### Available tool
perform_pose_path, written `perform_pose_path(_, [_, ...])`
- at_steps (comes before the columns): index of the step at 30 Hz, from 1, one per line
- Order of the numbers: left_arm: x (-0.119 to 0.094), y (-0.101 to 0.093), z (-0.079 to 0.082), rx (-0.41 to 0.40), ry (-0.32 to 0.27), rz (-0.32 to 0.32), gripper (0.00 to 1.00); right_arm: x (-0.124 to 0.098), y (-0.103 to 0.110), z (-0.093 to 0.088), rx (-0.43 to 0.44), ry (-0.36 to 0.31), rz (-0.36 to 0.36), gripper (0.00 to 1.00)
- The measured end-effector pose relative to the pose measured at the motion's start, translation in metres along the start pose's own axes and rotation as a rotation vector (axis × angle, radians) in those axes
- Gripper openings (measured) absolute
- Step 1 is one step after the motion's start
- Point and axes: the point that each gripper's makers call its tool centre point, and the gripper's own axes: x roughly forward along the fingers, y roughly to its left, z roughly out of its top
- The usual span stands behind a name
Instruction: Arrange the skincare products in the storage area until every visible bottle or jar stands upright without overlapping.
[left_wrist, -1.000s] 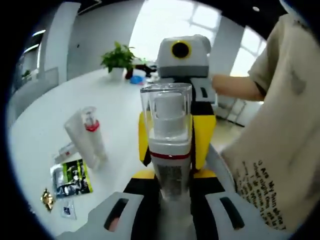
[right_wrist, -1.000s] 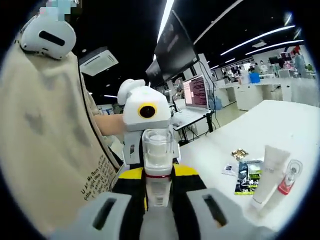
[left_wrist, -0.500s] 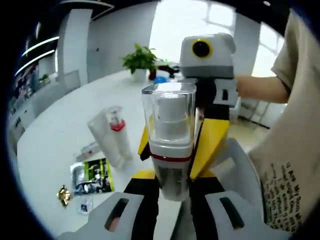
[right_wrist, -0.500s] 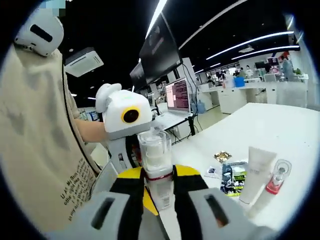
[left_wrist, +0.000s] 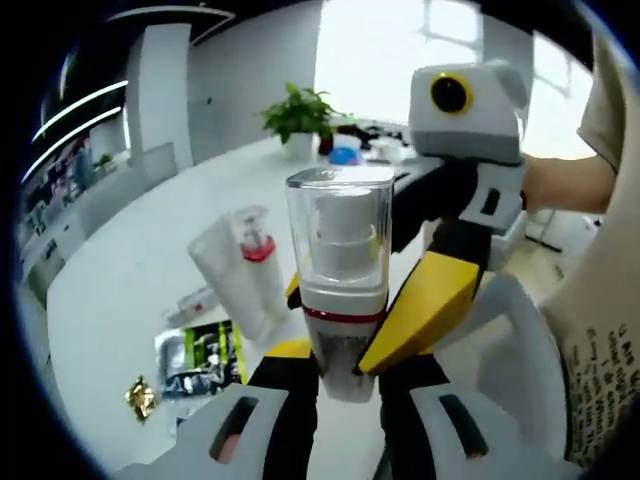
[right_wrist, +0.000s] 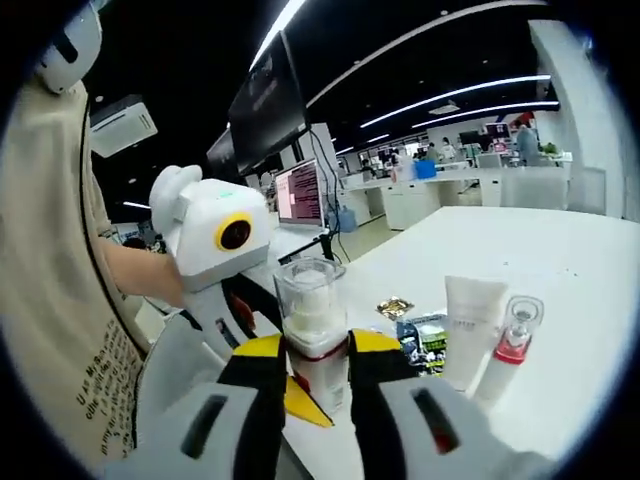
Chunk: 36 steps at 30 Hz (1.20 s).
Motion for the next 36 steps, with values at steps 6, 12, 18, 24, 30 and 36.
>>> perform_pose_path(6, [0.015,0.006,-0.005,0.035,0.014,0.017,0.18,0.001,-0.013,-0.012,0.000,0.021,-0.063,0.24])
perform_pose_path(12, [0.027,0.008,-0.013,0.037,0.020,0.026,0.18,0.002,-0.022,-0.024,0.004,0.047,-0.100,0.24])
perform_pose_path(18, [0.039,0.011,-0.022,0.041,0.024,0.029,0.18,0.004,-0.032,-0.040,0.014,0.080,-0.136,0.24])
perform_pose_path(24, [0.052,0.014,-0.031,0.056,0.039,0.036,0.18,0.006,-0.040,-0.055,0.004,0.119,-0.162,0.24])
perform_pose_path(30, [0.064,0.015,-0.040,0.051,0.046,0.031,0.18,0.006,-0.046,-0.067,0.007,0.148,-0.180,0.24])
perform_pose_path(36, [0.071,0.016,-0.046,0.048,0.051,0.026,0.18,0.007,-0.052,-0.078,0.011,0.169,-0.197,0.24])
